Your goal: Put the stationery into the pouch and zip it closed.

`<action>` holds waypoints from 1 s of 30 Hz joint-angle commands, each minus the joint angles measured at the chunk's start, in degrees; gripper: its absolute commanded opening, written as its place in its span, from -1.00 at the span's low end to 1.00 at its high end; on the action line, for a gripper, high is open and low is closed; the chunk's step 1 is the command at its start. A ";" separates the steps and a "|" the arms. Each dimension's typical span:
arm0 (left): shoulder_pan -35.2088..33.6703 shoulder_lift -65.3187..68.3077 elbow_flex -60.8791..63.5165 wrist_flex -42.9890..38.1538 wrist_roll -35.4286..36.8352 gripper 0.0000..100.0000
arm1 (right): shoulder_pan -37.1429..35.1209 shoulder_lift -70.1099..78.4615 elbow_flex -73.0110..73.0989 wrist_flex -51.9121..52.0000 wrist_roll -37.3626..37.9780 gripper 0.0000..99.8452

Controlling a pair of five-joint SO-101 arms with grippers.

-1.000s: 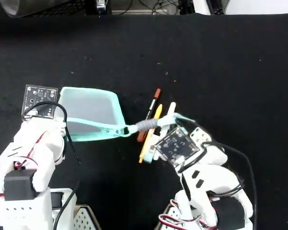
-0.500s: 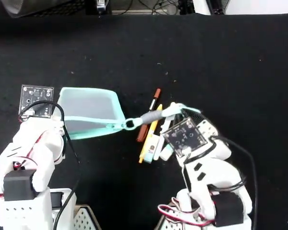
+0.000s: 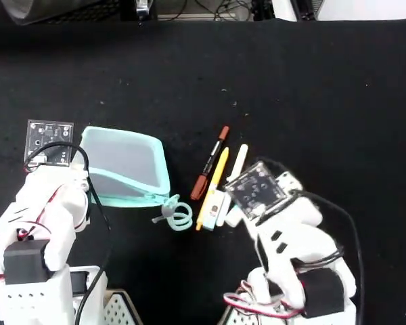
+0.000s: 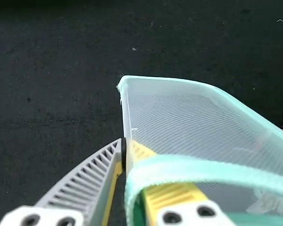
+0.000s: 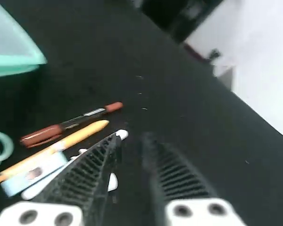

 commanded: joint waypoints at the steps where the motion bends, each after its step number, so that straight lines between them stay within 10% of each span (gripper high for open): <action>1: -0.04 -0.35 -0.66 -1.58 0.18 -0.94 | -5.36 0.57 -3.91 2.02 -3.25 -0.48; 8: 4.97 1.49 -5.14 -1.23 0.62 -0.94 | -22.77 9.10 -5.41 2.29 -8.44 -0.47; 21: 6.46 43.43 -60.26 25.49 6.68 -0.94 | -18.37 18.24 -25.27 13.80 -8.35 -0.42; 30: 9.36 55.47 -56.84 25.49 9.41 -0.94 | -18.37 18.15 -24.22 16.00 -8.44 -0.29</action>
